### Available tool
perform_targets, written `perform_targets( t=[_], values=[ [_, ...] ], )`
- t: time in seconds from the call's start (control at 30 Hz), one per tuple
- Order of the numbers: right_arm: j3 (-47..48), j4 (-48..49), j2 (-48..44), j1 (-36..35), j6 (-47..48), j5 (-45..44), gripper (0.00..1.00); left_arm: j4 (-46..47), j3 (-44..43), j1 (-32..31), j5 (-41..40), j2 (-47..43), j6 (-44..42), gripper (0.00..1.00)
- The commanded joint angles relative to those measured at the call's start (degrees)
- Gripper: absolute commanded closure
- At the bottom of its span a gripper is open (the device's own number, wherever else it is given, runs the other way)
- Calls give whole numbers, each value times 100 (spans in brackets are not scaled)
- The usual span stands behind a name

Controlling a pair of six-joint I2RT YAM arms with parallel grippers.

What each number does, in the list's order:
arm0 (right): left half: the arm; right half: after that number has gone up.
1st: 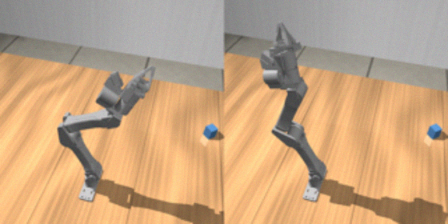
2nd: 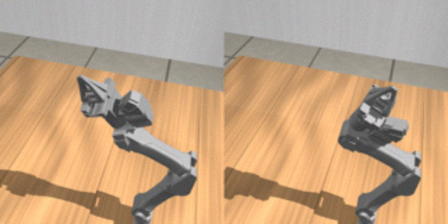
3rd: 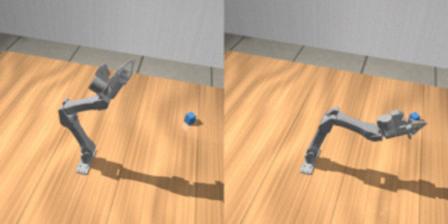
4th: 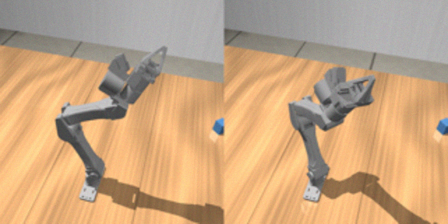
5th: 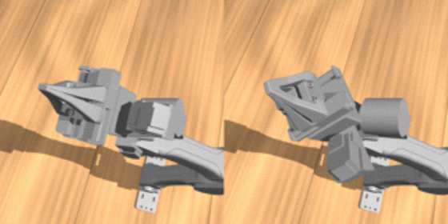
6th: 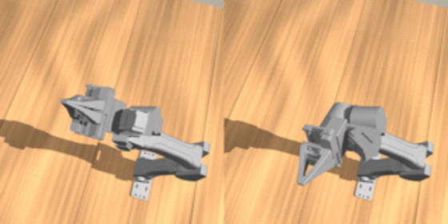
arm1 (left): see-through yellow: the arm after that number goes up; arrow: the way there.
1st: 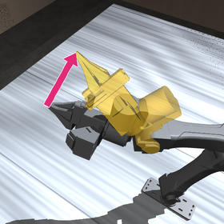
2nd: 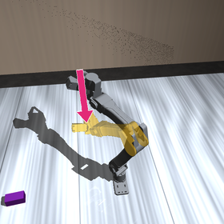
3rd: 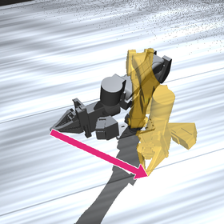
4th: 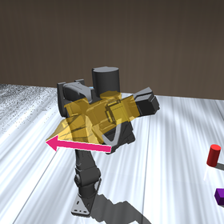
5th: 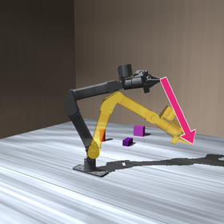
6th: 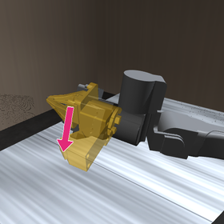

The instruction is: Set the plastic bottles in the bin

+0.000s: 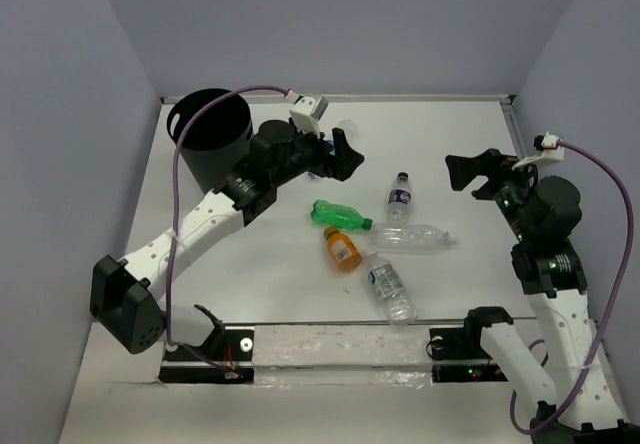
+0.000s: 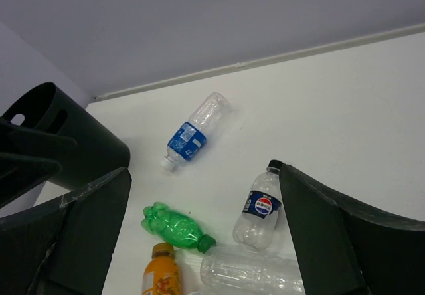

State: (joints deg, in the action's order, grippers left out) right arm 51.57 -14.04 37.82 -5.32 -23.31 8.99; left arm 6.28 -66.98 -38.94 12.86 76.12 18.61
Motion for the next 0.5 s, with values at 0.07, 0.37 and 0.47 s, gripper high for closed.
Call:
perform_targets(
  t=[0.07,0.37,0.47],
  values=[
    [-209,314,-205,-30,-156,155,2,-529,-1175,-9,-1676,1000,-883,1],
    [-604,350,-302,-30,-191,515,2,-1726,-3584,360,-3095,3521,-1790,1],
    [-604,358,-223,-30,-183,664,1,-1928,-4234,509,-2879,4111,-2089,1]
  ],
)
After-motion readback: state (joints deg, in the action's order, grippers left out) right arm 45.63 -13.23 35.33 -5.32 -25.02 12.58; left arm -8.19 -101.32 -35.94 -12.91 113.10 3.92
